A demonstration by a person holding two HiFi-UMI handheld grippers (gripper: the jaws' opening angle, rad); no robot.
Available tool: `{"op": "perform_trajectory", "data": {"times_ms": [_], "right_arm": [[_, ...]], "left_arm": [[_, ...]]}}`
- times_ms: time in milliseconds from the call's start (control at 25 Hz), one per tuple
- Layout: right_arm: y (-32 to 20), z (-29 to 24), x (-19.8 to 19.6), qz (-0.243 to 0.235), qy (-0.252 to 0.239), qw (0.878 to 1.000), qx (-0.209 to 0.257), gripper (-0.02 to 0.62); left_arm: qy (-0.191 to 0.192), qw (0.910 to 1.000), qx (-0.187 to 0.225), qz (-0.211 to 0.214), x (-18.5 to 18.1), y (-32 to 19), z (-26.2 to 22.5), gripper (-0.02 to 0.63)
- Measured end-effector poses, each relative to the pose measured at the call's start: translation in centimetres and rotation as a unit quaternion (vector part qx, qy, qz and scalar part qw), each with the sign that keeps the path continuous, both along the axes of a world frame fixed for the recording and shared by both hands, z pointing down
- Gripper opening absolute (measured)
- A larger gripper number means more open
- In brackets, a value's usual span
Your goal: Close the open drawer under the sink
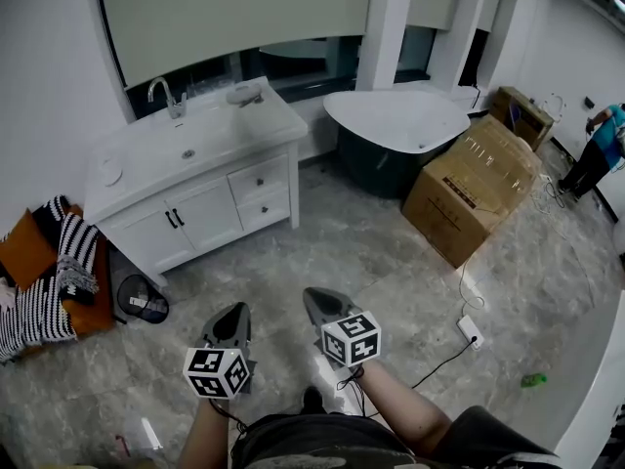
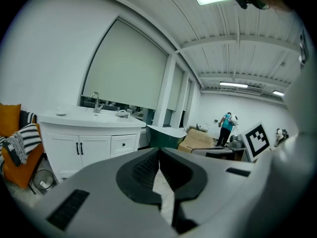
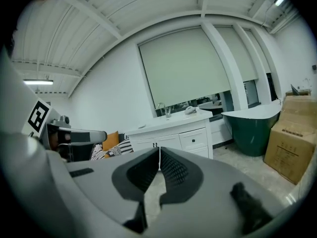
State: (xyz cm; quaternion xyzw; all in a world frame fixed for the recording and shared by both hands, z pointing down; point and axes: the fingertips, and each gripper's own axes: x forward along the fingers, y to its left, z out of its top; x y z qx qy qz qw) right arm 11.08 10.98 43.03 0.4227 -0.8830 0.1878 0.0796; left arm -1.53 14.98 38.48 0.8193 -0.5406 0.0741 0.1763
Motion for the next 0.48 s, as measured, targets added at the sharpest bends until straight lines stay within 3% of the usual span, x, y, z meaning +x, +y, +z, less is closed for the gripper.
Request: {"op": "perform_trajectory", "data": {"times_ms": [480], "right_arm": [[4.3,-0.7,-3.8,0.013,0.001,1.000,0.005,0.028]], "left_arm": [[0.010,0.9999,0.001,0.007,-3.4,4.1,-0.4,0.015]]}}
